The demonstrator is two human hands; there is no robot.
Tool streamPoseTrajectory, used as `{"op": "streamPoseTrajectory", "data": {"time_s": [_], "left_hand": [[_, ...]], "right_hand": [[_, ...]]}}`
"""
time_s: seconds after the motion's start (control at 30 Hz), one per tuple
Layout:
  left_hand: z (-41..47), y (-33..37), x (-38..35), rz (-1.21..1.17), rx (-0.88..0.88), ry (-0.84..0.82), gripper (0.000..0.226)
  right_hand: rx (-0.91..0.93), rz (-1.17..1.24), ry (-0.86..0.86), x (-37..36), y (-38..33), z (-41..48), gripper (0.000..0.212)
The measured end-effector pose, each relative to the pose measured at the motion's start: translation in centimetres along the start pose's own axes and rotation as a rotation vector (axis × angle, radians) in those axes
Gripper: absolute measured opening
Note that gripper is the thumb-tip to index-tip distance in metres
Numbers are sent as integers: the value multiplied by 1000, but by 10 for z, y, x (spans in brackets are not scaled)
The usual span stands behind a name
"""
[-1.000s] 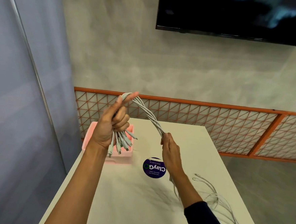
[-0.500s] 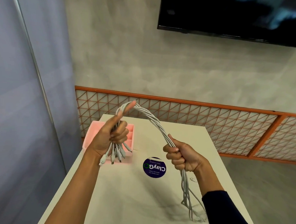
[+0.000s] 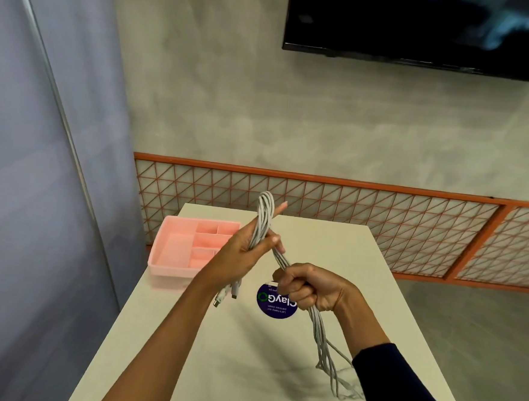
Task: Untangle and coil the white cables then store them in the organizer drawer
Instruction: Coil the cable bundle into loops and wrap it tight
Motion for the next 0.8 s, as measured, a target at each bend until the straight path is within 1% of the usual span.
{"op": "streamPoseTrajectory", "data": {"time_s": [0.07, 0.1, 0.17, 0.2, 0.3, 0.37, 0.43, 0.5, 0.57, 0.6, 0.67, 0.7, 0.73, 0.77, 0.8], "left_hand": [[4, -13, -2, 110, -9, -42, 58], [6, -18, -1, 163, 4, -70, 64], [6, -22, 0, 229, 66, -122, 76], [7, -24, 1, 246, 104, -164, 75], [9, -25, 7, 306, 215, -325, 50], [11, -27, 10, 373, 232, -349, 28], [14, -27, 14, 449, 231, -328, 15], [17, -25, 21, 475, 250, -271, 11], [22, -21, 32, 458, 245, -170, 8], [25, -19, 39, 462, 225, -116, 7], [30, -16, 53, 480, 188, 2, 8], [33, -16, 60, 483, 172, 61, 8], [36, -17, 65, 482, 159, 106, 8], [37, -18, 68, 475, 145, 135, 8], [37, -19, 70, 469, 131, 149, 8]], "right_hand": [[-13, -74, -14, -4, -3, 0, 34], [-20, -105, -27, -6, -4, -1, 35], [-39, -141, -53, -7, -5, -1, 34], [-46, -143, -64, -7, -5, -2, 32], [-50, -121, -90, -2, -4, -2, 29], [-36, -136, -89, -2, -6, -1, 30], [-15, -201, -29, -5, -8, -1, 29], [-5, -404, 138, -5, -7, -4, 27], [13, -664, 364, 0, -1, -5, 21], [36, -758, 494, 1, 5, -3, 23], [182, -847, 816, 1, 17, 6, 27], [294, -854, 991, -2, 23, 12, 27], [404, -848, 1131, -5, 27, 17, 27], [492, -844, 1224, -10, 29, 21, 27], [539, -849, 1276, -13, 29, 23, 27]]}}
Point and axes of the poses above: each hand's wrist, its own z-axis towards the middle knuckle, its own x-axis out of the back of the hand, y = z × x, the point moved 1 cm from there along z, towards the middle knuckle, and after that the axes turned 9 degrees about -z, right-handed, at the moved point
